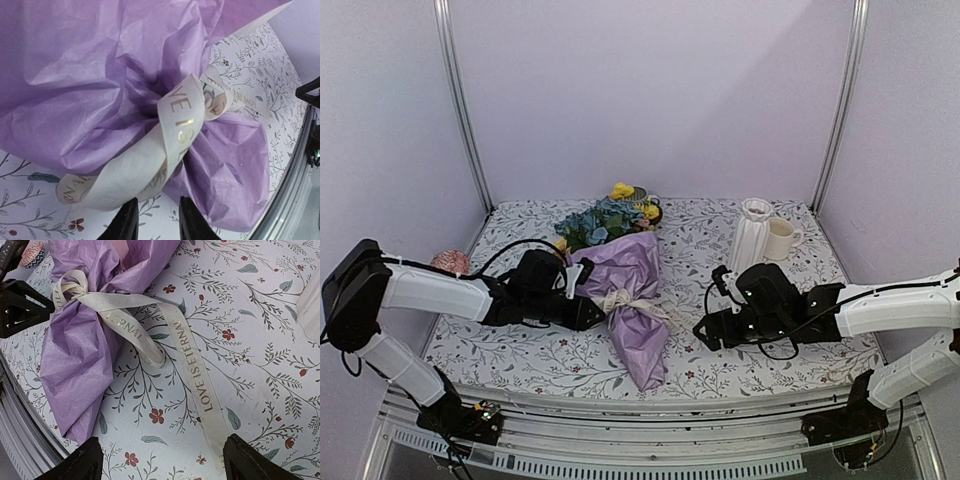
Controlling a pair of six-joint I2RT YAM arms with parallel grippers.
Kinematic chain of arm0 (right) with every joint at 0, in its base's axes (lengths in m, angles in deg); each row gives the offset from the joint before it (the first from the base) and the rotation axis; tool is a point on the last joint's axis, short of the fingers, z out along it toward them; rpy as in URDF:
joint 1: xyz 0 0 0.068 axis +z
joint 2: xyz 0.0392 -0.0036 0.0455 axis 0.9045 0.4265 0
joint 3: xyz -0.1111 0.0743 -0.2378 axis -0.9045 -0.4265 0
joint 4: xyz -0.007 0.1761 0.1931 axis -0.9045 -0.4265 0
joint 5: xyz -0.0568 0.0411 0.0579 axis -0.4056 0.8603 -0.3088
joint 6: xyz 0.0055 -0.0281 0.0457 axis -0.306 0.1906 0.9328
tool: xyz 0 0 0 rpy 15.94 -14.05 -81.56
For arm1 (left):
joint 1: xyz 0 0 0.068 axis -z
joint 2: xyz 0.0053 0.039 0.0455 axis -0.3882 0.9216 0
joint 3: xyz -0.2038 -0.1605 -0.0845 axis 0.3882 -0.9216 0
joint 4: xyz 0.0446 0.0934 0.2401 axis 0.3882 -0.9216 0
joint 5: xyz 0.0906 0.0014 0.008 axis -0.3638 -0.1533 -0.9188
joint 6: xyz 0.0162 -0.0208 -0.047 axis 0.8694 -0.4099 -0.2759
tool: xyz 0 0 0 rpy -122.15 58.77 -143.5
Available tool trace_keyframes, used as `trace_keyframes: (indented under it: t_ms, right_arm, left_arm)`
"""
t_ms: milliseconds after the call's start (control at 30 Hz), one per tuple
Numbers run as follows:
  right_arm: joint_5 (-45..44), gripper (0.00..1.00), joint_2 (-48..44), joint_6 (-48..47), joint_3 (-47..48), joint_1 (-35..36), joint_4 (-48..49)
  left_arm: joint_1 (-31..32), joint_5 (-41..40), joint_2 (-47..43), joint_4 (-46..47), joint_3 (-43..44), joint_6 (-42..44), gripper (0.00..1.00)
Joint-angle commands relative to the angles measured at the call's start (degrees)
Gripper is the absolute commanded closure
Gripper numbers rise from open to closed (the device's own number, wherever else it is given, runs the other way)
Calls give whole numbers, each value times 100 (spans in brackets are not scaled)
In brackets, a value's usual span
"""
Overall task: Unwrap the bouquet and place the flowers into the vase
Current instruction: Pick up the ribbon from the tied bouquet.
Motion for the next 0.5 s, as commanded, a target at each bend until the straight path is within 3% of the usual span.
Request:
trace_keyframes:
  t_ms: [0,300,467]
  right_arm:
    - [96,15,-83,-14,-51,-25,163]
    - [105,15,-24,-24,-36,-25,181]
    - [114,14,67,-45,-12,-26,198]
  left_arm:
    - [29,-121,229,218,227,3,70]
    - [22,141,597,511,412,-15,75]
    - [20,153,685,433,537,64,92]
